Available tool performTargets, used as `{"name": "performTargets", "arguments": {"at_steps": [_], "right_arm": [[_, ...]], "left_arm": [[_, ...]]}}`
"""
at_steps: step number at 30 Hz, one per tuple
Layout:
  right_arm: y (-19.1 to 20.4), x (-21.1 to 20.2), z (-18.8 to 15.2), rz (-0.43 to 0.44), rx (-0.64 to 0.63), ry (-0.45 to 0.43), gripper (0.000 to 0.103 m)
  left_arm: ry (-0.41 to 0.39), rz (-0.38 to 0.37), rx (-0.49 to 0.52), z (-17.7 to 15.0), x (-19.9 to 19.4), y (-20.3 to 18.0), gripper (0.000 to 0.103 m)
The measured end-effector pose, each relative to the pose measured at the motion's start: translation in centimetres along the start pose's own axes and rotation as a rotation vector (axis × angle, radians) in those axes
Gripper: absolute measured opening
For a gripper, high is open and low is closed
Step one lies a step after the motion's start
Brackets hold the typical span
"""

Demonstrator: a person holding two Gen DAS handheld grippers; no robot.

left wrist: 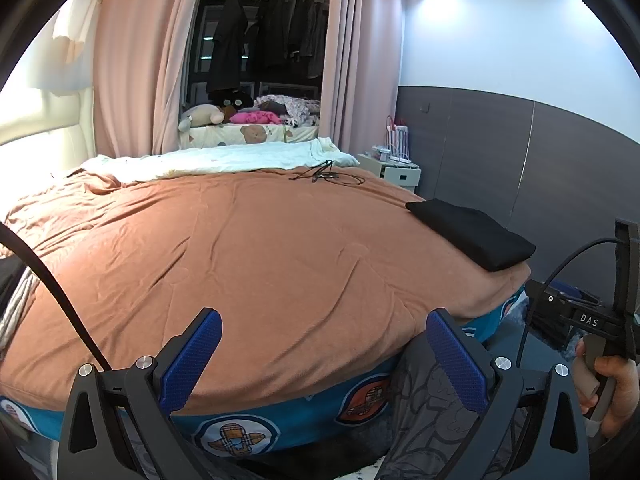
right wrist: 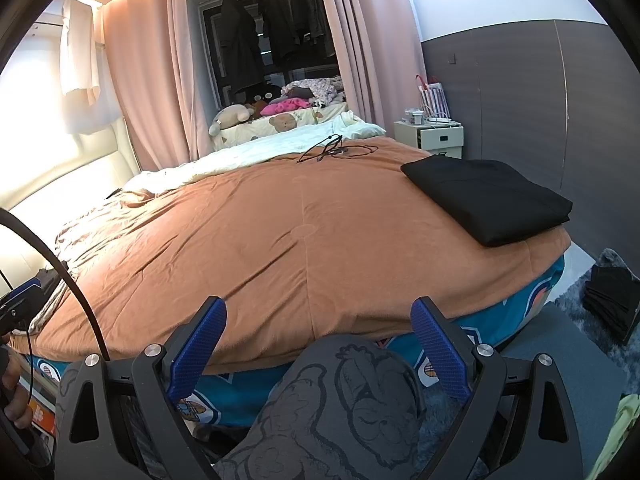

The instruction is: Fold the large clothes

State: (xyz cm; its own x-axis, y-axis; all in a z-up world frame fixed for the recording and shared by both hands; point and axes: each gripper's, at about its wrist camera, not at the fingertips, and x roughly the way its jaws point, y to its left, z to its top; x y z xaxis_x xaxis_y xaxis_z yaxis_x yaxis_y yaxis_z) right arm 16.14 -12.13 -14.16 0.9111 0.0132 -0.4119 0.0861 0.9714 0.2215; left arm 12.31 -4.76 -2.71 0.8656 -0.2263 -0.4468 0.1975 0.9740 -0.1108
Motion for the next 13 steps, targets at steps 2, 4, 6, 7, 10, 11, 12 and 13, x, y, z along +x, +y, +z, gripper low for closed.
{"name": "performTargets", "arguments": {"at_steps": [2,4,6,7,10,11,12,13], "right_arm": [[-0.20,0.04,0.08,0.001,0.000,0.001,0.093],[-0.29,0.05,0.07,0.002,-0.001,0.002,0.093],[-0.28,0.04,0.06,0.001,-0.002,0.002,0.093],[-0.51,0.09,0.14,0.003,-0.003,0.003,0.093],[-0.55,0.14,0.17,0.002,-0.003,0.003,0.093],[-0.67,0.21,0.25,0.003,-0.003,0.004,0.093],[-0.77,0.29,0.33,0.004,-0.004,0.005,0.093],[-0.80,0.45,0.44,0.004,-0.004,0.009,0.093]], "left_arm": [[-0.003,0.003,-0.003,0.01,-0.17,-0.19,0.103],[-0.007,0.005,-0.004,0.07,-0.29,-0.38,0.103],[-0.007,0.006,-0.007,-0.01,-0.46,-0.38,0.103],[-0.007,0.006,-0.008,0.04,-0.48,-0.46,0.103],[-0.010,0.010,-0.007,0.08,-0.61,-0.65,0.103],[-0.011,0.011,-0.008,-0.01,-0.73,-0.62,0.103],[-0.010,0.011,-0.009,0.08,-0.68,-0.67,0.103],[-0.009,0.011,-0.010,-0.02,-0.72,-0.67,0.103]]}}
